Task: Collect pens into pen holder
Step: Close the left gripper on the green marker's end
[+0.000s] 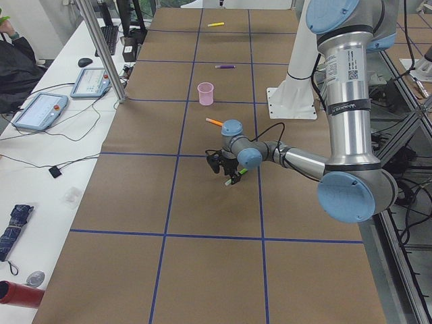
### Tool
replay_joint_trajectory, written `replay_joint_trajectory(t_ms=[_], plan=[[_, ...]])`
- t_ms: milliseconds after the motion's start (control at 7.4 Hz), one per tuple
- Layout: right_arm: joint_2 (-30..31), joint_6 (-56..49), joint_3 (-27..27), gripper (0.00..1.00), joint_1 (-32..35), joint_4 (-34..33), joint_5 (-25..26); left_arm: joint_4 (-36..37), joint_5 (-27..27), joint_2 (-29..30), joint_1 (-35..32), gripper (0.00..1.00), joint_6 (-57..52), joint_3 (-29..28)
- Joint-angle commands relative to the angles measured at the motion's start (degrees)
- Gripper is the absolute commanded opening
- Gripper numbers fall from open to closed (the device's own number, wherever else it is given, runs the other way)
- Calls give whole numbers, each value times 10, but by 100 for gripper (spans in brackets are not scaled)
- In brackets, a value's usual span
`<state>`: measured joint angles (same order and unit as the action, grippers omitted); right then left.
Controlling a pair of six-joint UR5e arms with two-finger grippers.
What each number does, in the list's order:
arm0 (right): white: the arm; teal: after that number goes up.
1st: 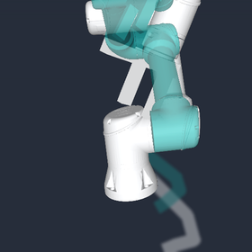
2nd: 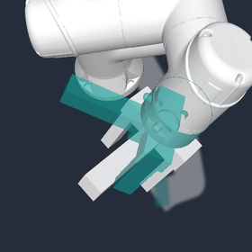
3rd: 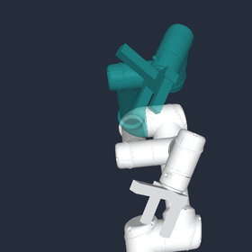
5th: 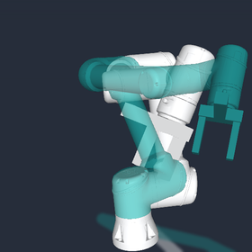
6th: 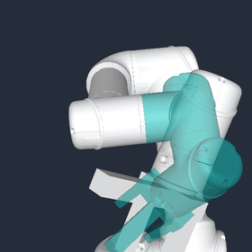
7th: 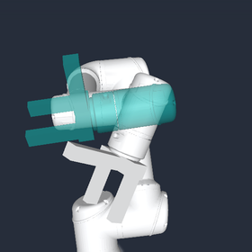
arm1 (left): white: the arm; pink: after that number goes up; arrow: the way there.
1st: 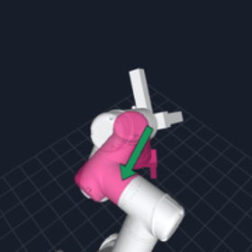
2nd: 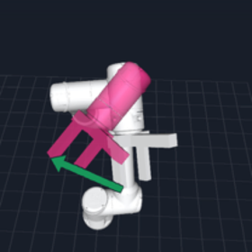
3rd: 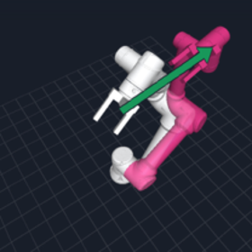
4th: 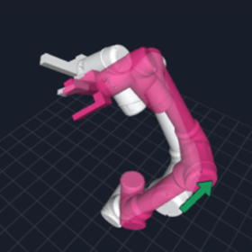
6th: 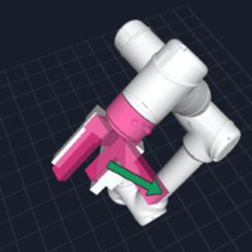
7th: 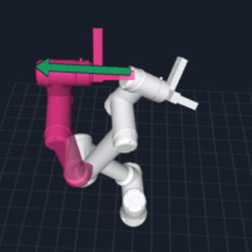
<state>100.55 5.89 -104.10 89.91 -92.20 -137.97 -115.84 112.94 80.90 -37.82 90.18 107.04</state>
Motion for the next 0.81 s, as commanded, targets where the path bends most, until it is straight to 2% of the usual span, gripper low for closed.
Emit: replay_joint_trajectory(t_ms=[0, 676], plan=[[0, 0, 0, 100, 0, 0, 1, 0, 0, 0, 0, 66, 1, -1], [0, 0, 0, 100, 0, 0, 1, 0, 1, 0, 6, 66, 1, -1]])
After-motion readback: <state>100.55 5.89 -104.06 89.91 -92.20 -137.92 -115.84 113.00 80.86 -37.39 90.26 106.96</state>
